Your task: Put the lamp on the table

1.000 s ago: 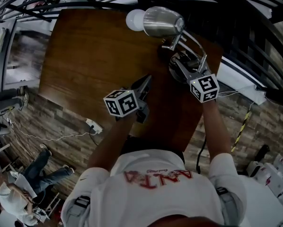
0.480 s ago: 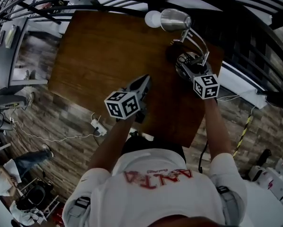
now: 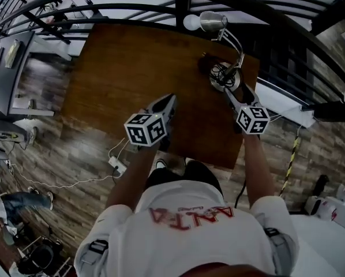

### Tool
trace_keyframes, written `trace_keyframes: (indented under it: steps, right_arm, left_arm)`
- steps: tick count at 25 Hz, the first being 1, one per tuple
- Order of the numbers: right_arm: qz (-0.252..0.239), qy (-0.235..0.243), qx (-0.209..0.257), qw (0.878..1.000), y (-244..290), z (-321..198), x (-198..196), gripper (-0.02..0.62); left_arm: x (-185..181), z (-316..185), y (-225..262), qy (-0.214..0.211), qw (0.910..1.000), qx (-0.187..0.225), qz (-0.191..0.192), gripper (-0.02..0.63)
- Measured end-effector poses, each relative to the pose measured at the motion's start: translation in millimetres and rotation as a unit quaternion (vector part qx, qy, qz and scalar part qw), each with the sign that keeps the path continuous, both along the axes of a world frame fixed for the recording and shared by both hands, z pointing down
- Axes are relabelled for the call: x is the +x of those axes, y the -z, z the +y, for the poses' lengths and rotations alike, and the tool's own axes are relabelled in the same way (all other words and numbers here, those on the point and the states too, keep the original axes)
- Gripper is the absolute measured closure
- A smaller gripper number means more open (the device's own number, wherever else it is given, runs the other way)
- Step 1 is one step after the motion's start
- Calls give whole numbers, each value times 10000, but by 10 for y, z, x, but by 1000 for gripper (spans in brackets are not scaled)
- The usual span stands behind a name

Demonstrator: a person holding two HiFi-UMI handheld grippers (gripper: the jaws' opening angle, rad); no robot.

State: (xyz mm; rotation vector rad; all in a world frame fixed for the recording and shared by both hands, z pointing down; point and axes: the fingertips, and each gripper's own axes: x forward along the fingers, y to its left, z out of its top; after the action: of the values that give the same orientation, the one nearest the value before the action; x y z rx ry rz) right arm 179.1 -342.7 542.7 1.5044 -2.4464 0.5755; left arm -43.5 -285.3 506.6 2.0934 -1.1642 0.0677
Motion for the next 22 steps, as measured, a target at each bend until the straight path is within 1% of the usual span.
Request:
trace_keyframes:
  steps: [2, 4, 5, 7, 11, 14, 15, 18, 22]
  right_arm:
    - [28, -43, 153, 9999, 235, 249, -85, 297]
    - [66, -231, 371, 9990, 488, 474, -159, 364]
    - [93, -354, 514, 9980, 615, 572, -191, 409]
    - [138, -569, 795, 9951, 849, 747, -265, 456]
    - [-4, -929, 1148, 9890, 1242, 1114, -405, 521]
    - [-201, -1187, 1337, 9837, 1527, 1415, -497, 568]
    - [-247, -1243, 1405, 9819, 1616, 1512, -536, 582]
    - [-359, -1316, 1521, 9789, 1830, 1790, -656, 592]
    - [-463, -1442, 1507, 9769, 1999, 2073, -726, 592]
  left_arm:
    - [-16, 124, 165, -154, 9991, 282, -261, 597]
    - [-51, 233, 351, -322, 9963, 606, -518, 597]
    - [-76, 279, 451, -395, 9944, 767, -617, 597]
    - [-150, 361, 656, -497, 9901, 1075, -758, 597]
    - [-311, 567, 1010, -625, 9814, 1569, -913, 597]
    - [-348, 789, 1147, -803, 9789, 1660, -880, 597]
    - [-352, 868, 1186, -861, 9782, 1688, -854, 597]
    - [-369, 1095, 1332, -973, 9746, 1864, -776, 597]
    - [-396, 1328, 1524, -1099, 9647, 2249, -822, 597]
